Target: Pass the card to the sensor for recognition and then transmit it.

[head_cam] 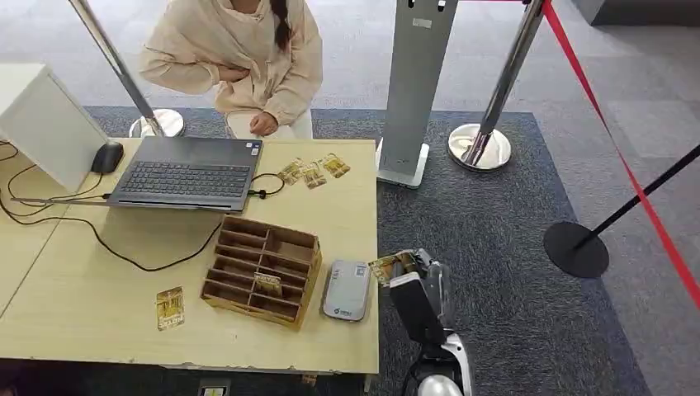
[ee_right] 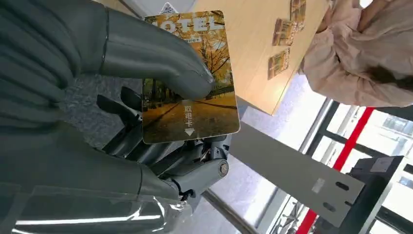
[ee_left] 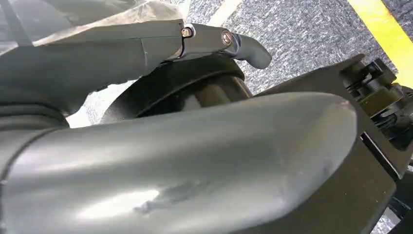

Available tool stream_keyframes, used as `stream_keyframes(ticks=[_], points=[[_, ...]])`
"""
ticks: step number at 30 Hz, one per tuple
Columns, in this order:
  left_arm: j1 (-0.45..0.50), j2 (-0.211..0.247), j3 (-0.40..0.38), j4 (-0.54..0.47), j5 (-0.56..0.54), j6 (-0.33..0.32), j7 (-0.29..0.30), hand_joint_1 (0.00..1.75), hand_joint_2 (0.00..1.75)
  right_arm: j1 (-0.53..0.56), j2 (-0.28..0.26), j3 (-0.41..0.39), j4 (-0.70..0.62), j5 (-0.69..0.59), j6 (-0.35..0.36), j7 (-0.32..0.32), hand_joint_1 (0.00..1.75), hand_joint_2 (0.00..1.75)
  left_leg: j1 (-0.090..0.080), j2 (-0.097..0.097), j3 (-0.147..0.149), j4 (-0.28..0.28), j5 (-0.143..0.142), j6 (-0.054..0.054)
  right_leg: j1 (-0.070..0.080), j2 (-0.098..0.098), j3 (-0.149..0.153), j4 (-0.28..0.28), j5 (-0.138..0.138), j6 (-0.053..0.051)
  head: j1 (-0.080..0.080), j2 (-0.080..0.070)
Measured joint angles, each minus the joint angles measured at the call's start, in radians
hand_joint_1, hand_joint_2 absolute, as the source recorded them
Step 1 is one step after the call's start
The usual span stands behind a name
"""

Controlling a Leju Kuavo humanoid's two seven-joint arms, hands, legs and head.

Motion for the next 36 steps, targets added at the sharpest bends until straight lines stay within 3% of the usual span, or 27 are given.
stream_keyframes(ticks=[3, 17, 36], points=[[-0.001, 0.0, 0.0, -0.002, -0.003, 0.0, 0.006, 0.0, 0.0, -0.016, 0.0, 0.009, 0.034, 0.039, 0.0, 0.036, 1.75, 1.75, 0.0, 0.0, 0.0, 0.0, 0.0, 0.0, 0.0, 0.0, 0.0, 0.0, 0.0, 0.0, 0.0, 0.0], [-0.001, 0.0, 0.0, -0.003, -0.013, 0.003, 0.022, 0.0, 0.0, -0.056, 0.024, 0.089, 0.181, 0.03, 0.001, 0.062, 1.75, 1.75, 0.0, 0.0, 0.0, 0.0, 0.0, 0.0, 0.0, 0.0, 0.0, 0.0, 0.0, 0.0, 0.0, 0.0], [-0.001, 0.0, 0.0, -0.003, -0.013, 0.002, 0.054, 0.0, 0.0, -0.07, 0.03, 0.147, 0.271, -0.008, 0.0, 0.065, 1.75, 1.75, 0.0, 0.0, 0.0, 0.0, 0.0, 0.0, 0.0, 0.0, 0.0, 0.0, 0.0, 0.0, 0.0, 0.0]])
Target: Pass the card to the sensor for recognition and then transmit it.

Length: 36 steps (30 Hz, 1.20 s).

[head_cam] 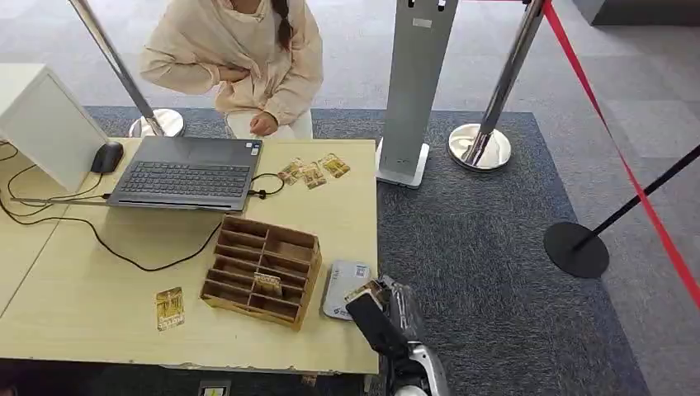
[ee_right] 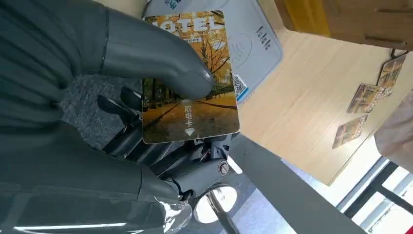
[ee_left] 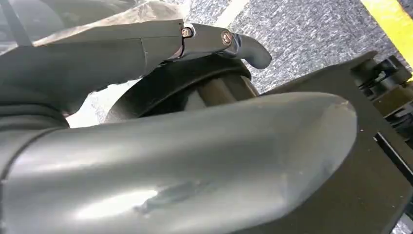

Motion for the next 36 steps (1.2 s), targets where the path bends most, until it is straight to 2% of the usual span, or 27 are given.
stream_keyframes(ticks=[9, 14, 21, 29, 36], points=[[0.001, 0.0, 0.0, 0.0, 0.001, 0.0, 0.004, 0.0, 0.0, 0.001, 0.0, 0.009, 0.003, 0.028, 0.0, -0.002, 1.75, 1.75, 0.0, 0.0, 0.0, 0.0, 0.0, 0.0, 0.0, 0.0, 0.0, 0.0, 0.0, 0.0, 0.0, 0.0], [0.001, 0.0, 0.0, 0.0, 0.0, -0.001, -0.001, 0.0, 0.0, 0.001, -0.002, 0.006, -0.028, 0.097, -0.001, 0.013, 1.75, 1.75, 0.0, 0.0, 0.0, 0.0, 0.0, 0.0, 0.0, 0.0, 0.0, 0.0, 0.0, 0.0, 0.0, 0.0], [0.002, 0.003, 0.0, 0.0, -0.01, -0.013, -0.017, 0.0, 0.0, -0.034, -0.036, 0.004, -0.176, 0.253, 0.004, 0.174, 1.75, 1.75, 0.0, 0.0, 0.0, 0.0, 0.0, 0.0, 0.0, 0.0, 0.0, 0.0, 0.0, 0.0, 0.0, 0.0], [0.002, 0.005, 0.0, 0.0, -0.034, -0.026, -0.025, 0.0, 0.0, -0.157, -0.092, 0.022, -0.374, 0.44, 0.127, 0.353, 1.75, 1.75, 0.0, 0.001, 0.001, 0.0, 0.0, 0.0, 0.0, 0.0, 0.0, 0.0, 0.0, 0.0, 0.0, 0.0], [0.001, 0.005, -0.001, 0.001, -0.053, -0.035, -0.028, 0.0, 0.0, -0.28, -0.113, 0.07, -0.444, 0.516, 0.237, 0.428, 1.75, 1.75, 0.0, 0.0, 0.001, 0.0, 0.0, 0.0, 0.0, 0.0, 0.0, 0.0, 0.0, 0.0, 0.0, 0.0]])
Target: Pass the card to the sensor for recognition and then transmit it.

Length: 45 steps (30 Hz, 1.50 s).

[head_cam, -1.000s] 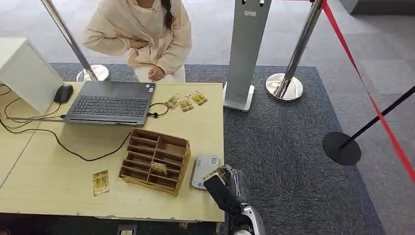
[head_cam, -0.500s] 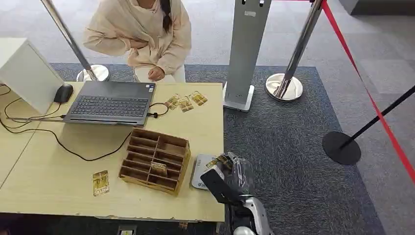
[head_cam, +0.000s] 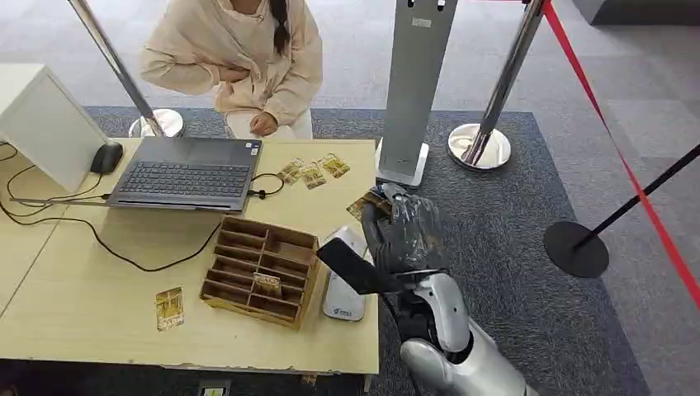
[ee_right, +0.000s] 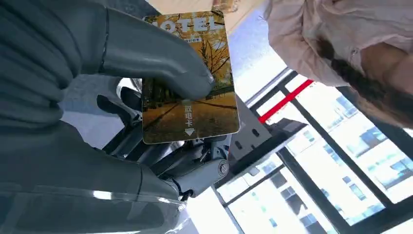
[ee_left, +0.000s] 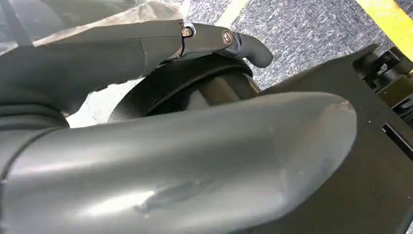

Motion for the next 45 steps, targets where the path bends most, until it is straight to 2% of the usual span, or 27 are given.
stream_keyframes(ticks=[7, 12, 16, 30, 45], points=[[-0.005, 0.0, -0.001, 0.0, -0.01, -0.011, 0.01, 0.0, 0.0, -0.142, 0.011, 0.066, 0.01, 0.005, 0.089, 0.046, 1.75, 1.75, 0.0, 0.0, 0.0, 0.0, 0.0, 0.0, 0.0, 0.0, 0.0, 0.0, 0.0, 0.0, 0.0, 0.0], [-0.021, -0.026, -0.002, 0.0, -0.025, 0.024, 0.095, 0.0, 0.0, -0.219, 0.024, 0.093, 0.034, -0.009, 0.129, 0.068, 1.75, 1.75, 0.0, 0.0, 0.0, 0.0, 0.0, 0.0, 0.0, 0.0, 0.0, 0.0, 0.0, 0.0, 0.0, 0.0], [-0.031, -0.035, -0.003, 0.001, -0.03, 0.025, 0.117, 0.0, 0.0, -0.269, 0.041, 0.117, 0.074, -0.013, 0.155, 0.079, 1.75, 1.75, 0.0, -0.002, 0.0, 0.0, 0.0, 0.0, 0.0, 0.0, 0.0, 0.0, 0.0, 0.0, 0.0, 0.0], [-0.034, -0.039, -0.004, 0.001, -0.034, 0.027, 0.126, 0.0, 0.0, -0.385, 0.114, 0.167, 0.212, -0.023, 0.172, 0.103, 1.75, 1.75, 0.0, -0.002, 0.0, 0.0, 0.0, 0.0, 0.0, 0.0, 0.0, 0.001, 0.0, 0.0, 0.0, 0.0], [-0.034, -0.042, -0.004, 0.002, -0.034, 0.034, 0.129, 0.0, 0.0, -0.427, 0.127, 0.191, 0.294, -0.043, 0.159, 0.116, 1.75, 1.75, 0.0, -0.002, 0.0, 0.0, 0.0, 0.0, 0.0, 0.0, 0.0, 0.0, 0.0, 0.0, 0.0, 0.0]])
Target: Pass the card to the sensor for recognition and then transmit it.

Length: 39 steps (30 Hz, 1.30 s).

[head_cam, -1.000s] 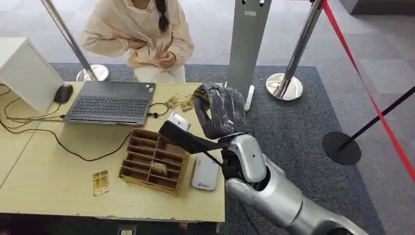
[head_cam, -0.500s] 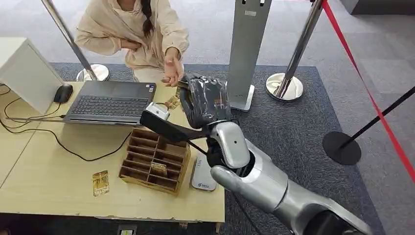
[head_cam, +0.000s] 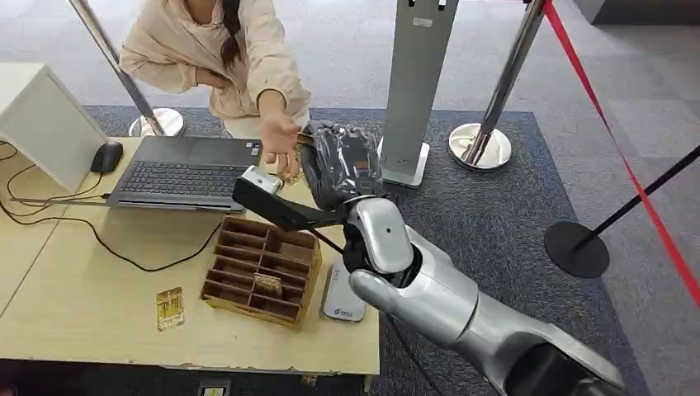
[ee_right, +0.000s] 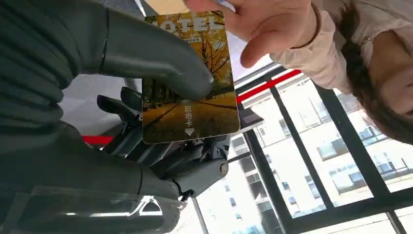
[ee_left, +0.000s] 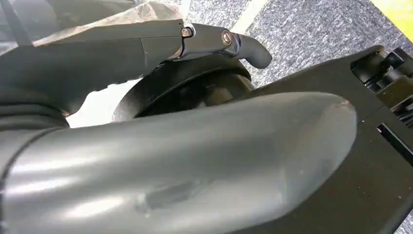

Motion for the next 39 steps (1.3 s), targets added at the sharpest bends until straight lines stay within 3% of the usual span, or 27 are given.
stream_keyframes(ticks=[6, 22, 23, 25, 26, 39], points=[[0.001, -0.003, 0.0, 0.002, 0.006, 0.008, 0.0, 0.0, 0.0, -0.011, 0.006, 0.006, 0.048, -0.003, -0.035, 0.007, 1.75, 1.75, 0.0, 0.0, 0.0, 0.0, 0.0, 0.0, 0.0, 0.0, 0.0, 0.0, 0.0, 0.0, 0.0, 0.0], [0.002, -0.008, 0.0, 0.002, 0.013, 0.021, 0.008, 0.0, 0.0, -0.009, 0.066, 0.016, 0.185, -0.01, -0.149, -0.079, 1.73, 1.75, 0.0, 0.0, 0.0, 0.0, 0.0, 0.0, 0.0, 0.0, 0.0, 0.0, 0.0, 0.0, 0.0, 0.0], [0.002, -0.008, 0.0, 0.002, 0.012, 0.021, 0.008, 0.0, 0.0, -0.009, 0.069, 0.018, 0.19, -0.01, -0.149, -0.084, 0.14, 1.75, 0.0, 0.0, 0.0, 0.0, 0.0, 0.0, 0.0, 0.0, 0.0, 0.0, 0.0, 0.0, 0.0, 0.0], [0.002, -0.008, 0.0, 0.002, 0.011, 0.021, 0.008, 0.0, 0.0, -0.007, 0.076, 0.021, 0.2, -0.01, -0.153, -0.09, 0.14, 1.75, 0.0, 0.0, 0.0, 0.0, 0.0, 0.0, 0.0, 0.0, 0.0, 0.0, 0.0, 0.0, 0.0, 0.0], [0.002, -0.008, 0.0, 0.003, 0.011, 0.021, 0.008, 0.0, 0.0, -0.005, 0.08, 0.022, 0.204, -0.01, -0.154, -0.092, 0.0, 1.75, 0.0, 0.0, 0.0, 0.0, 0.0, 0.0, 0.0, 0.0, 0.0, 0.0, 0.0, 0.0, 0.0, 0.0], [0.002, -0.01, 0.0, 0.007, 0.006, 0.02, 0.011, 0.0, 0.0, -0.001, 0.113, 0.031, 0.227, -0.035, -0.154, -0.12, 0.0, 1.75, 0.0, 0.001, 0.0, 0.0, 0.0, 0.0, 0.0, 0.0, 0.0, 0.0, 0.0, 0.0, 0.0, 0.0]])
